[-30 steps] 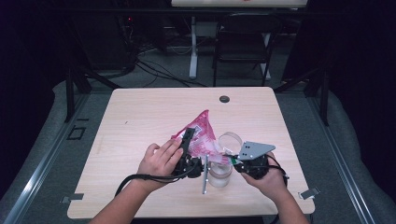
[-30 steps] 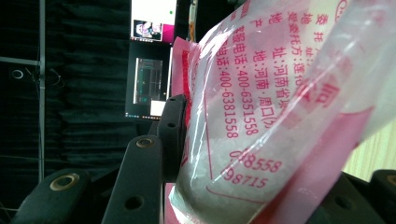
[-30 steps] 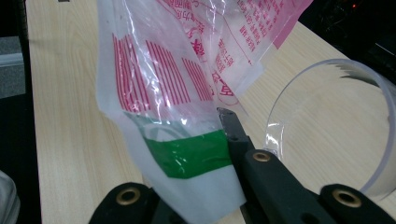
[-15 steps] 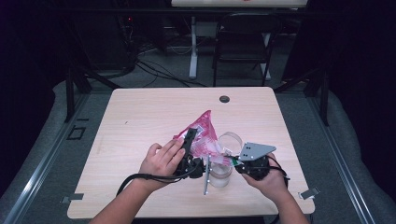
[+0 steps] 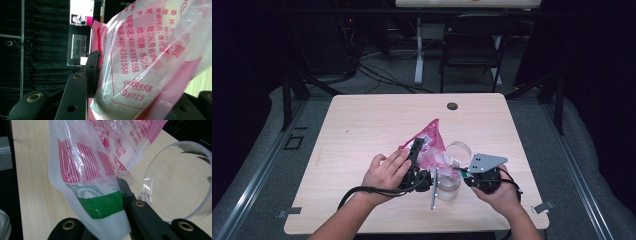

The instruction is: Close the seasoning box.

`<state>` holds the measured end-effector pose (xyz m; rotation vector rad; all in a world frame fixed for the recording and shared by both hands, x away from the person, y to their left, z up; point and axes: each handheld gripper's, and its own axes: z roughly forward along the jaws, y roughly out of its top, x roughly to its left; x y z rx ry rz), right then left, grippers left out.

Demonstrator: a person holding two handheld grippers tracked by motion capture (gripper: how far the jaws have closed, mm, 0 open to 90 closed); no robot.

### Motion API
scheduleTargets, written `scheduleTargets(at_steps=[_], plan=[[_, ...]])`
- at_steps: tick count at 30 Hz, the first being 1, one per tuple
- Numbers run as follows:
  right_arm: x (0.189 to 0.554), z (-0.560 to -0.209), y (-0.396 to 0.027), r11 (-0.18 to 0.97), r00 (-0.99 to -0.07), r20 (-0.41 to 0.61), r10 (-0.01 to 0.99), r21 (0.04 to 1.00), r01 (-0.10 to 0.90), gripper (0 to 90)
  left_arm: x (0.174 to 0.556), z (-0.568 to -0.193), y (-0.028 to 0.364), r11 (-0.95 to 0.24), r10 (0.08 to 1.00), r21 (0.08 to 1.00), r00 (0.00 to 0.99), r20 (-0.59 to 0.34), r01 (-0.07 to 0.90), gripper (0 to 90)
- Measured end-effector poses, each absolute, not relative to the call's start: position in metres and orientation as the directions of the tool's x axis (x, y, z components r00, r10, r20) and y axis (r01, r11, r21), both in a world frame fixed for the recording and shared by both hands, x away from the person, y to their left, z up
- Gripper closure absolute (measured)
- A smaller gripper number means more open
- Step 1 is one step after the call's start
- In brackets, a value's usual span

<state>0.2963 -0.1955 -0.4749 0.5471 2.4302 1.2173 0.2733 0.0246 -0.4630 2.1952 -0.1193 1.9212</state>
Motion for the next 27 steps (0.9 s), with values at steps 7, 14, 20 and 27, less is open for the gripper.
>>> scheduleTargets(at_steps=[7, 14, 20, 27], plan=[[0.2962, -0.4749, -0.1954, 0.553, -0.859, -0.148, 0.49, 0.814, 0.176, 90.0, 0.2729, -0.4623, 0.0245, -0.972, 0.085, 0.113, 0.14, 0.987, -0.206, 64.4], [0.296, -0.4747, -0.1951, 0.552, -0.859, -0.149, 0.49, 0.815, 0.173, 90.0, 0.2724, -0.4615, 0.0246, -0.972, 0.089, 0.118, 0.146, 0.985, -0.205, 64.5], [0.2957, -0.4745, -0.1942, 0.556, -0.859, -0.153, 0.488, 0.813, 0.171, 90.0, 0.2722, -0.4613, 0.0252, -0.972, 0.084, 0.112, 0.144, 0.986, -0.204, 64.5], [0.2953, -0.474, -0.1936, 0.554, -0.86, -0.15, 0.487, 0.814, 0.172, 90.0, 0.2718, -0.4598, 0.0256, -0.973, 0.081, 0.109, 0.142, 0.987, -0.204, 64.5]])
